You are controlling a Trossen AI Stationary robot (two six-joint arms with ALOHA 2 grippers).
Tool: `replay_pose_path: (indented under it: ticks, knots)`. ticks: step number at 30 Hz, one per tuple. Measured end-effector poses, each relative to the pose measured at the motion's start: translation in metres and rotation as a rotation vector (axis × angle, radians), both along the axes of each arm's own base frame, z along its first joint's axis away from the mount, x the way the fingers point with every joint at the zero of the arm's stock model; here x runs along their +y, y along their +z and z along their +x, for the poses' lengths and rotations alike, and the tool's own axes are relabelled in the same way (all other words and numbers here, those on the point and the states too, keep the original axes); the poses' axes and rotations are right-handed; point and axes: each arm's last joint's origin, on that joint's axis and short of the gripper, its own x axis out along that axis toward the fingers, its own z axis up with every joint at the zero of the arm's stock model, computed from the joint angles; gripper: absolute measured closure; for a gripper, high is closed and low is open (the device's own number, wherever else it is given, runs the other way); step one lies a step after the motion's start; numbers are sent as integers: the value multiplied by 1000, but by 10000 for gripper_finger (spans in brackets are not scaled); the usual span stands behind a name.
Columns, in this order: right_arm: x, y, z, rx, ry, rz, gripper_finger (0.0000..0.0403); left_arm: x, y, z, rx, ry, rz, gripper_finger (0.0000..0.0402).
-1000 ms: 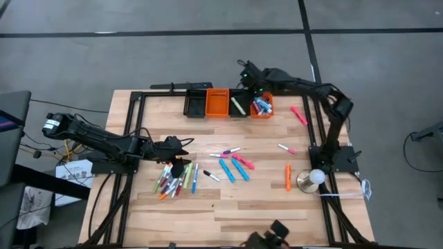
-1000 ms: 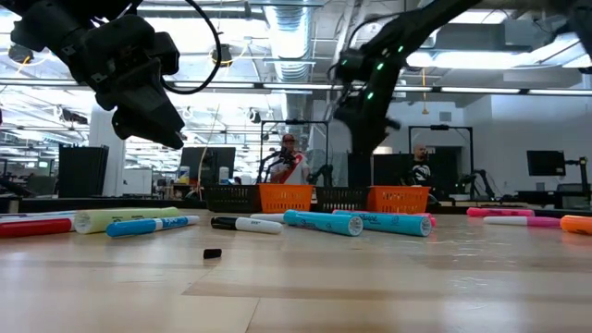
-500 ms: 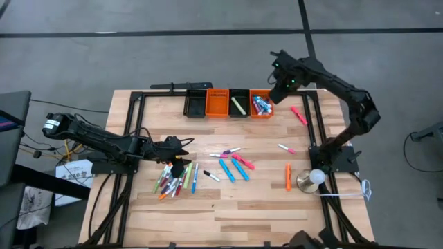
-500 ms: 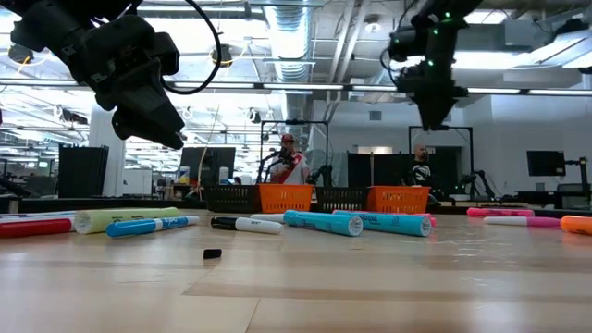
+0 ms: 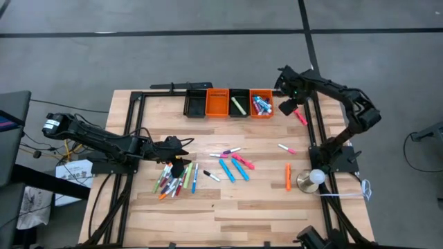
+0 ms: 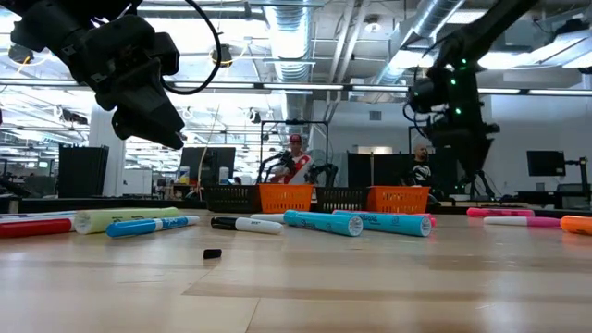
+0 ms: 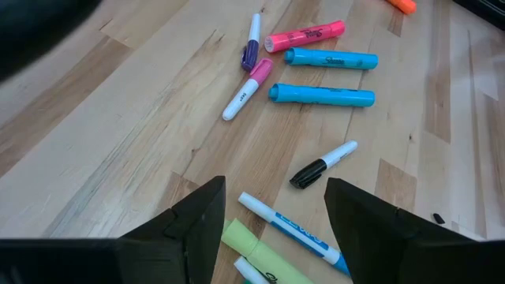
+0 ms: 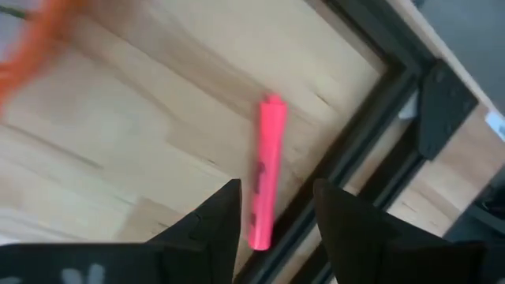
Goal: Pick & Place Markers
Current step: Put the pink highlighter pen into the right black bin
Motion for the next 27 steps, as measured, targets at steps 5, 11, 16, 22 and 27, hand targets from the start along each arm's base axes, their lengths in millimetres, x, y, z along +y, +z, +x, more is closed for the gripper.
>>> replay_pose_path:
  ticks: [5, 11, 16, 22, 27]
  knots:
    - [5, -14, -3, 45, 32, 8, 259, 0, 0, 0, -1, 0, 0, 188]
    - [12, -32, -6, 58, 103, 24, 266, 0, 0, 0, -2, 0, -1, 188]
    - [13, -41, -8, 54, 129, 25, 274, 0, 0, 0, -2, 0, -1, 188]
    - [10, -41, -6, 15, 43, -32, 280, 0, 0, 0, -3, 3, -4, 188]
    - [6, -41, -4, -30, -59, -82, 280, 0, 0, 0, -3, 2, -4, 188]
